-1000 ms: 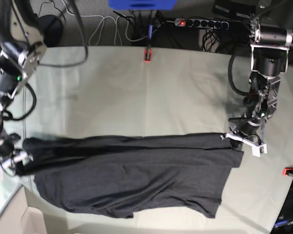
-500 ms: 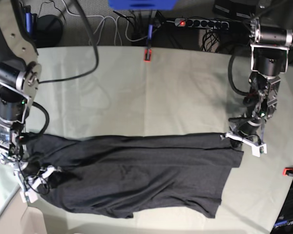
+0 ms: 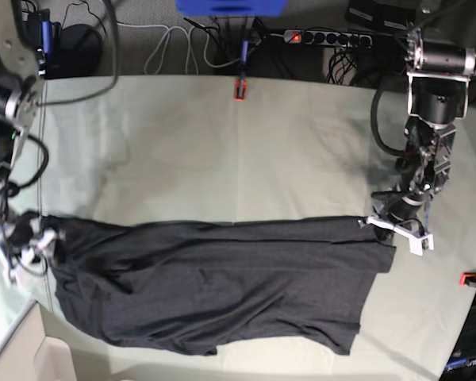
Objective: Layout the t-shirt on the table in an organized manner, then fold the t-shirt properly
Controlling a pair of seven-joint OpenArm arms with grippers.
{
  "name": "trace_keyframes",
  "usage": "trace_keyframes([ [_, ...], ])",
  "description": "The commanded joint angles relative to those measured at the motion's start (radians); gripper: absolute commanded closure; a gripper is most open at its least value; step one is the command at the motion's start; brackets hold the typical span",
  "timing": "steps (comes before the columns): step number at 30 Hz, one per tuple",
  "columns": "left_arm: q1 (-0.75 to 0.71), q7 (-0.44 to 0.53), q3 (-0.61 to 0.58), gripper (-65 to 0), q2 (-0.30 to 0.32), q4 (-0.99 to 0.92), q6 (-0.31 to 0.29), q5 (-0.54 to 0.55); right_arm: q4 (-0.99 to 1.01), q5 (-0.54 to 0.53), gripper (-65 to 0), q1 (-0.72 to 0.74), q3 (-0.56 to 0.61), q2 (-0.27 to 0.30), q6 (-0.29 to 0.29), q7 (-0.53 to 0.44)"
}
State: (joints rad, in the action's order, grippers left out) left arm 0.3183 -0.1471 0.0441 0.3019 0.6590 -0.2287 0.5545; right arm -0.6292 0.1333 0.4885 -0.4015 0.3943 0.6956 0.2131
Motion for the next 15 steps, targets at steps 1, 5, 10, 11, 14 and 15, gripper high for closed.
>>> trace_keyframes([
  [1, 0.022, 0.022, 0.004, -0.1, 0.015, 0.012, -0.004, 0.005, -0.019, -0.017, -39.9, 0.022, -0.026, 0.019, 0.003, -0.031],
  [5, 0.022, 0.022, 0.004, -0.1, 0.015, 0.012, -0.004, 0.005, -0.016, -0.014, -39.9, -0.006, -0.095, 0.016, 0.003, -0.031],
  [10, 0.022, 0.022, 0.004, -0.1, 0.013, 0.012, -0.004, 0.005, -0.014, -0.014, -39.9, -0.032, -0.103, 0.013, 0.003, -0.031],
  [11, 0.022, 0.022, 0.004, -0.1, 0.013, 0.012, -0.004, 0.005, -0.013, -0.014, -39.9, -0.040, -0.104, 0.004, 0.003, -0.031],
  [14, 0.011, 0.022, 0.004, -0.1, 0.012, 0.012, -0.004, 0.005, -0.013, -0.014, -39.9, -0.058, -0.104, -0.005, 0.003, -0.031],
  [15, 0.009, 0.024, 0.004, -0.1, 0.013, 0.012, -0.004, 0.005, -0.011, -0.014, -39.9, -0.069, -0.104, -0.005, 0.002, -0.031],
])
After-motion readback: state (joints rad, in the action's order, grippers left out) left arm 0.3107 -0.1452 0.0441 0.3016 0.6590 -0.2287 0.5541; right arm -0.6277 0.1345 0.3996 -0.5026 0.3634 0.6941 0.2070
